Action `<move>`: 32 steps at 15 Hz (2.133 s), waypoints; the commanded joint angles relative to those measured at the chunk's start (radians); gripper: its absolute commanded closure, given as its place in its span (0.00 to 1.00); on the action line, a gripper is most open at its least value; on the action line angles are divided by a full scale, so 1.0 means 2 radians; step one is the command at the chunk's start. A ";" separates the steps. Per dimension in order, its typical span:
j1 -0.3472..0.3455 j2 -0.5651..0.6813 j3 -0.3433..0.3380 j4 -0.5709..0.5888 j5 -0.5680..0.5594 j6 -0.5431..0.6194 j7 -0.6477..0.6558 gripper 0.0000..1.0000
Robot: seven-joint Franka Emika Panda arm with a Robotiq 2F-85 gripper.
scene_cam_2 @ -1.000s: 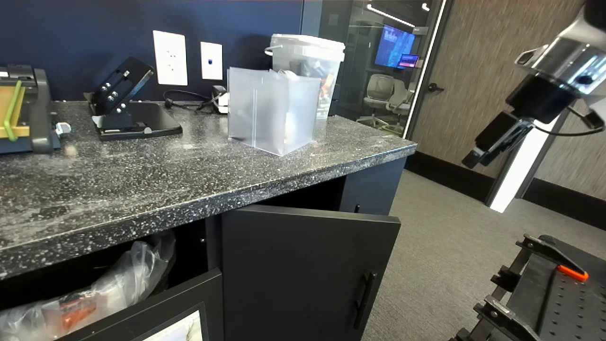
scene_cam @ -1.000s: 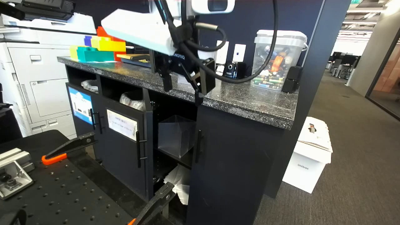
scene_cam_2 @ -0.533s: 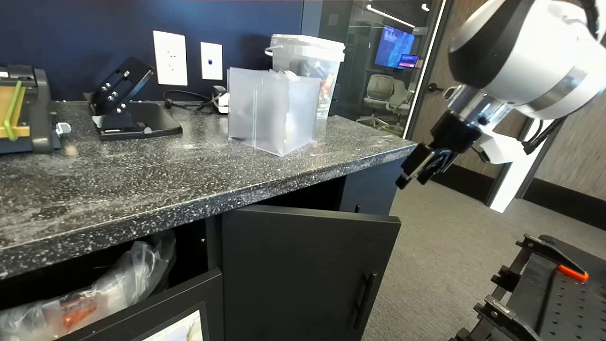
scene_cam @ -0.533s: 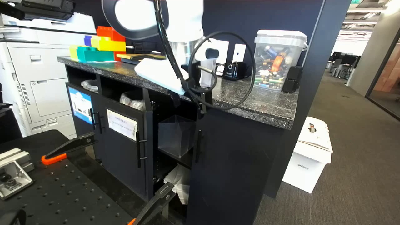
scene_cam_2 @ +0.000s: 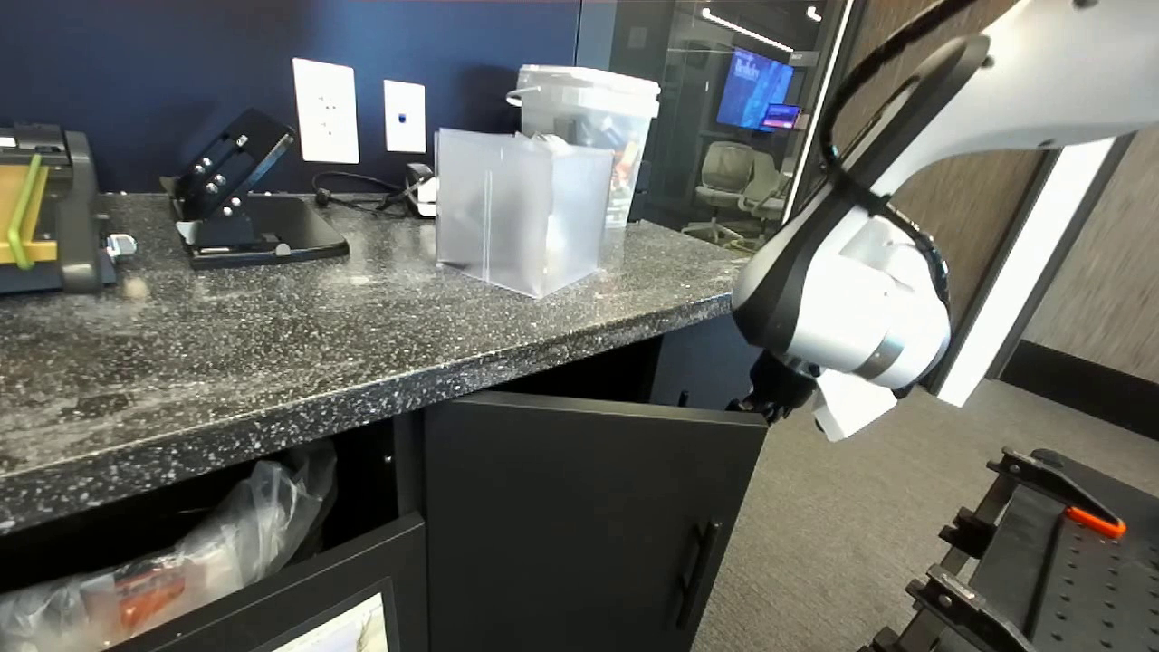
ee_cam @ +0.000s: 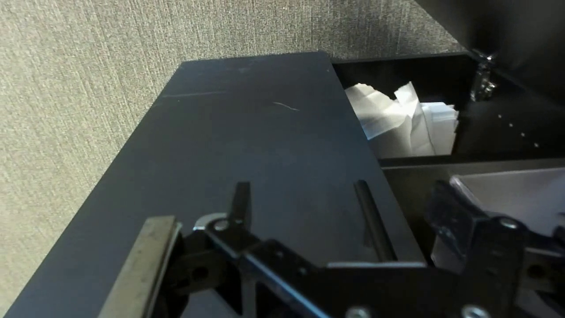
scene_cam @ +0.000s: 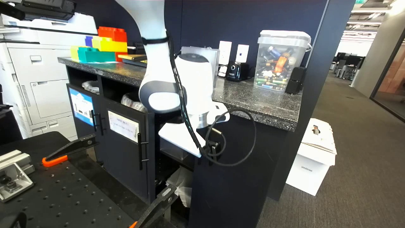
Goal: Open the cabinet door on the right
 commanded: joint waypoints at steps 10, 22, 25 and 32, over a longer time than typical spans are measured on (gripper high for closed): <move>-0.152 0.105 0.188 0.099 -0.079 0.152 -0.100 0.00; -0.280 0.171 0.310 0.116 -0.224 0.198 -0.097 0.85; -0.290 0.191 0.331 0.120 -0.249 0.211 -0.091 1.00; -0.260 0.057 0.220 -0.028 -0.238 0.151 0.041 0.97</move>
